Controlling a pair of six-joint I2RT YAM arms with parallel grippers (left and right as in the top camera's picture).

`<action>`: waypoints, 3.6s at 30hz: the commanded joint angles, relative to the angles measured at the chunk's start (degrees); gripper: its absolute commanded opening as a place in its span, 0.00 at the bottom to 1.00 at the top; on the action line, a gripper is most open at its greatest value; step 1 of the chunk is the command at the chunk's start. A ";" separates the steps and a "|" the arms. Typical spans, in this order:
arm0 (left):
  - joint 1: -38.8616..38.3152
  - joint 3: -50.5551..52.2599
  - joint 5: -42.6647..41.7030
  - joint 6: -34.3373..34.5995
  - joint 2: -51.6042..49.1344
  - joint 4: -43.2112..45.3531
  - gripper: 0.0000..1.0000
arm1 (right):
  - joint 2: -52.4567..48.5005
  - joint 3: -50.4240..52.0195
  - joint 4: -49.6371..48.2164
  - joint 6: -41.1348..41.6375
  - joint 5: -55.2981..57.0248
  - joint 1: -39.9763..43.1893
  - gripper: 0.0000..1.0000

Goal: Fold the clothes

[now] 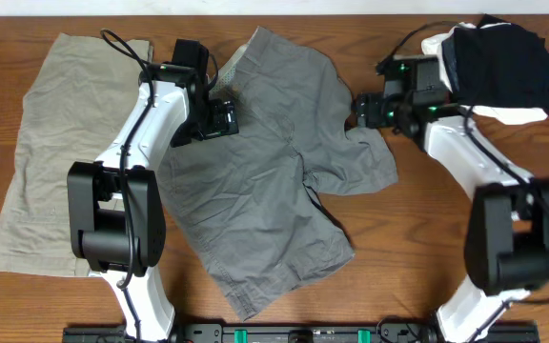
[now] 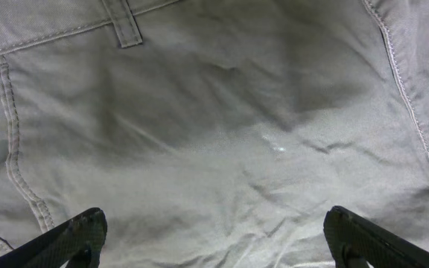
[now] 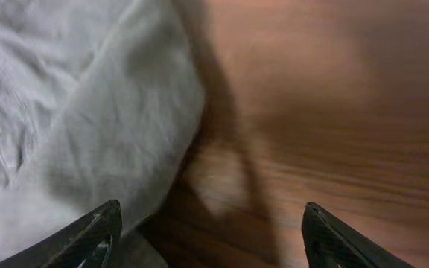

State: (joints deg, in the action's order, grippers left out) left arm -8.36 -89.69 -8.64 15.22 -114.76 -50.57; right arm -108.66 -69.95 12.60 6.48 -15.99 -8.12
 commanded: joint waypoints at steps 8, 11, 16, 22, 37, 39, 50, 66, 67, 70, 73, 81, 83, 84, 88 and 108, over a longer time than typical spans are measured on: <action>0.13 0.50 -0.11 0.11 -0.35 -0.11 0.94 | -4.68 0.04 -1.07 1.60 -33.70 0.17 0.74; 0.13 0.50 -0.09 0.11 -0.35 -0.09 0.94 | -4.48 0.04 -1.07 1.57 -42.53 0.20 0.73; 0.13 0.50 -0.09 0.11 -0.35 -0.04 0.95 | -4.48 0.04 3.58 -0.98 -46.23 0.22 0.71; 0.13 0.50 -0.09 0.11 -0.35 0.09 0.94 | -4.50 0.04 14.49 -6.03 -32.57 0.24 0.26; 0.13 0.50 -0.11 0.11 -0.35 0.35 0.95 | -3.26 -9.09 11.37 -5.70 0.48 7.50 0.01; 0.13 0.50 -0.11 0.11 -0.35 0.37 0.94 | -3.67 -9.01 8.55 -4.22 10.67 7.52 0.03; 0.15 0.50 -0.09 0.09 -0.35 0.37 0.94 | -1.49 -9.90 11.67 7.69 19.56 7.04 0.89; 0.74 -3.04 -0.09 -6.45 1.49 3.85 0.98 | 14.05 -9.46 19.61 6.36 -2.49 -4.48 0.01; 1.09 -3.04 -0.04 -6.45 2.08 4.37 0.98 | 13.03 -9.29 19.76 6.86 -2.49 -5.31 0.01; 3.10 -3.04 0.33 -6.40 4.85 5.07 0.98 | 8.74 -8.94 20.00 7.23 -3.72 -7.37 0.01; 6.16 -3.04 0.28 -6.36 8.20 5.09 0.98 | 3.80 -8.94 19.54 7.21 -10.86 -8.85 0.01; 14.14 -3.02 0.28 -6.36 11.56 4.87 0.98 | -3.45 -8.94 20.50 5.99 -21.59 -11.80 0.01; 15.28 -3.02 0.28 -6.36 11.54 4.33 0.98 | -3.89 -8.94 23.30 4.26 -22.32 -12.37 0.01; 15.69 -3.02 0.28 -6.38 11.54 4.15 0.98 | -3.98 -8.94 25.46 3.15 -22.45 -12.61 0.01; 16.17 -3.02 0.28 -6.38 11.54 4.15 0.98 | -3.98 -8.94 34.29 0.09 -20.50 -12.85 0.01; 16.15 -2.40 0.28 -6.40 11.54 2.64 0.98 | -6.38 -5.73 29.31 -2.97 -9.25 -16.26 0.01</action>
State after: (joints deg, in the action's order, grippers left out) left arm 7.73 -92.23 -8.62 10.02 -103.07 -47.59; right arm -112.66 -75.94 40.99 6.66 -27.09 -21.93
